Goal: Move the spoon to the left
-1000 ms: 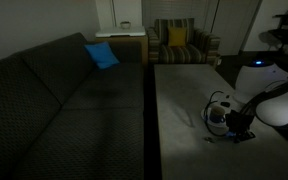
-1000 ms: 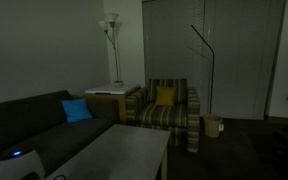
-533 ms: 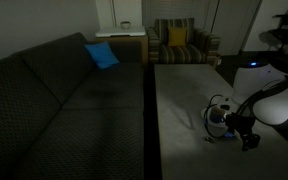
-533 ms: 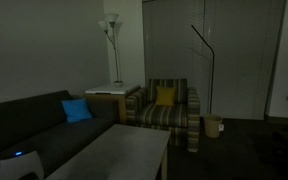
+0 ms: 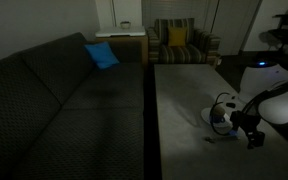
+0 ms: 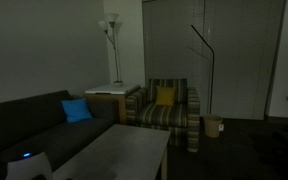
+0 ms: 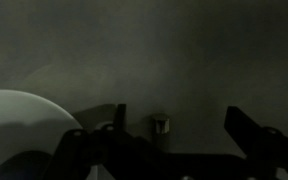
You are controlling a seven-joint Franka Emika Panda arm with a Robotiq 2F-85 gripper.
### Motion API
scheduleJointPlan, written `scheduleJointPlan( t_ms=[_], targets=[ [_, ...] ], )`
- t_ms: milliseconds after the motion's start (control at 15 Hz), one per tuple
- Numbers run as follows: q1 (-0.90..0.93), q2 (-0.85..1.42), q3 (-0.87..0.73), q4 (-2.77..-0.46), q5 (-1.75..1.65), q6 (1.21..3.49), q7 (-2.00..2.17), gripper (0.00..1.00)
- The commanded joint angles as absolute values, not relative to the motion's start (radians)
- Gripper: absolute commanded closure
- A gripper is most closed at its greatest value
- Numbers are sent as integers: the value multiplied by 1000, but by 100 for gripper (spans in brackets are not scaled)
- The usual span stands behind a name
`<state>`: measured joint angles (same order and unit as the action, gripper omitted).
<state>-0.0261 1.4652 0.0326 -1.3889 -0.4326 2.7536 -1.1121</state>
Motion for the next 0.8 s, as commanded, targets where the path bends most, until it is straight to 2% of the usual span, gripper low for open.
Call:
scheduleJointPlan(
  t_ms=[0,733],
  targets=[
    [-41,1446,22,-1430,-434,2829,-1086,0],
    [-61,1316,12,-1646,-435,3061,-947,0]
  ],
)
